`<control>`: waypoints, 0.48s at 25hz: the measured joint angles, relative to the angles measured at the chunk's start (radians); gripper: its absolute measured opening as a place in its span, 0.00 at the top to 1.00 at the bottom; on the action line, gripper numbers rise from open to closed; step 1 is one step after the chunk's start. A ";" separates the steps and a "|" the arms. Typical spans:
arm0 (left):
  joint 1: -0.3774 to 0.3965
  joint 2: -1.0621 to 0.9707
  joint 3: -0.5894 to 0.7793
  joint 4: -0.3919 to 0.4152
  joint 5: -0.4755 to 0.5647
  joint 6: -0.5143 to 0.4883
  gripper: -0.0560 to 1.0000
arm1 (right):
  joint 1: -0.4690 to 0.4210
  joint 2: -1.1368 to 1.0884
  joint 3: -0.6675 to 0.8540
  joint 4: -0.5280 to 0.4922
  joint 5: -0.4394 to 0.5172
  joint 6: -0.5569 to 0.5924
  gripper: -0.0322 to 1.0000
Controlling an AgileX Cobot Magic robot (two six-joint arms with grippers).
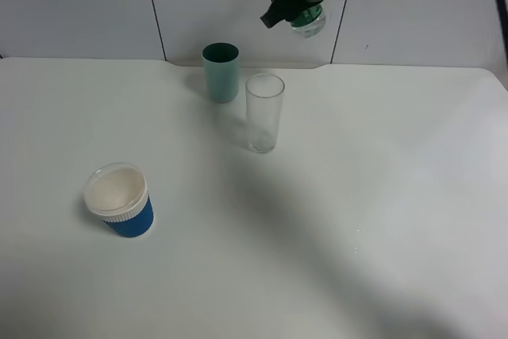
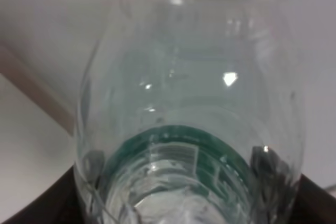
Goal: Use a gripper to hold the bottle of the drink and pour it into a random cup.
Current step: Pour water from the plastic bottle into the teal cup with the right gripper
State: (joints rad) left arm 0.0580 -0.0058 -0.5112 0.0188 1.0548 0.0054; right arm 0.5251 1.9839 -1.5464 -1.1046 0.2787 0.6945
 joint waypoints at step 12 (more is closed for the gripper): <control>0.000 0.000 0.000 0.000 0.000 -0.005 0.02 | 0.047 0.105 -0.036 -0.107 0.104 0.071 0.42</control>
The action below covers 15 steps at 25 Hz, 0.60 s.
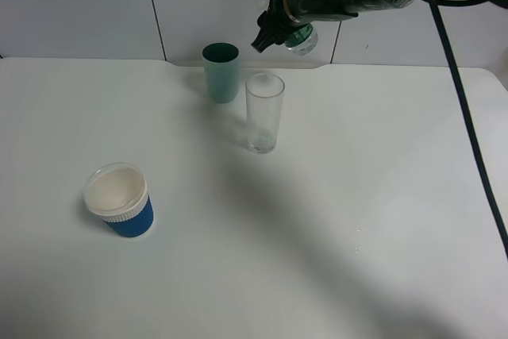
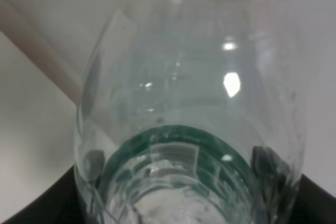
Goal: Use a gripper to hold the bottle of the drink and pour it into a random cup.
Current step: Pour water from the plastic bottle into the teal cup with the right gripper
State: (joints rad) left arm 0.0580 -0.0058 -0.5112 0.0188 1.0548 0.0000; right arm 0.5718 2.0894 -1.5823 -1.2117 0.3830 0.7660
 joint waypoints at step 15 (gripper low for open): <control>0.000 0.000 0.000 0.000 0.000 0.005 0.02 | 0.025 0.039 -0.006 -0.113 0.108 0.021 0.42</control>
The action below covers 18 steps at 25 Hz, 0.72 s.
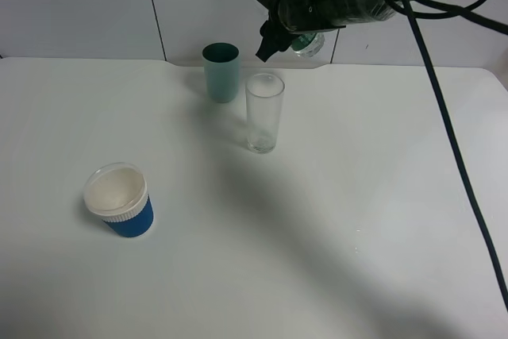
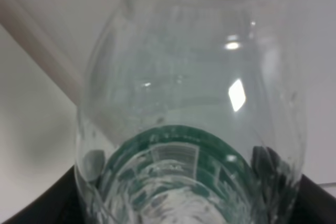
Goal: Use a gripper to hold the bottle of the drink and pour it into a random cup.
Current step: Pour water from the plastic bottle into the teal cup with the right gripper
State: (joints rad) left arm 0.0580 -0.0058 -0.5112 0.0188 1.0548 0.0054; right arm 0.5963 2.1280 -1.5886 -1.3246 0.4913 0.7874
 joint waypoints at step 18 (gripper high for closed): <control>0.000 0.000 0.000 0.000 0.000 0.000 0.02 | 0.015 0.051 0.000 -0.088 0.023 -0.046 0.42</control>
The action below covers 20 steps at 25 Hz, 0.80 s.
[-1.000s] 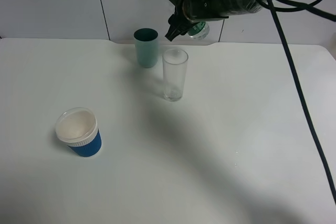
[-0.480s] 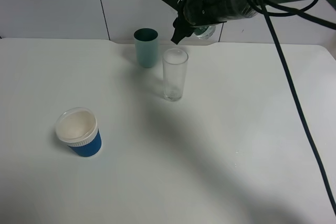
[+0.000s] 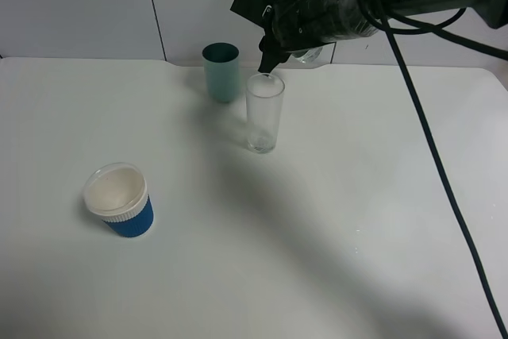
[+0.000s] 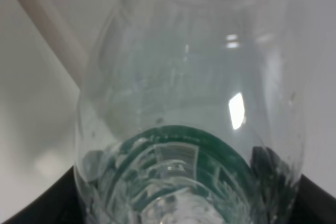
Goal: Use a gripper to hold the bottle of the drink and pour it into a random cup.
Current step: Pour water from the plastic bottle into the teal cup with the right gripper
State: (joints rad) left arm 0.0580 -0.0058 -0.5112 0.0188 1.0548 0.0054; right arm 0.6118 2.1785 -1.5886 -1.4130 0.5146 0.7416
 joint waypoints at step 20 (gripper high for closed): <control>0.000 0.000 0.000 0.002 0.000 0.001 0.02 | 0.010 0.022 -0.075 0.015 0.088 -0.026 0.42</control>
State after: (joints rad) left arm 0.0580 -0.0058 -0.5112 0.0206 1.0548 0.0063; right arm 0.6218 2.2004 -1.6632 -1.3975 0.6024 0.7160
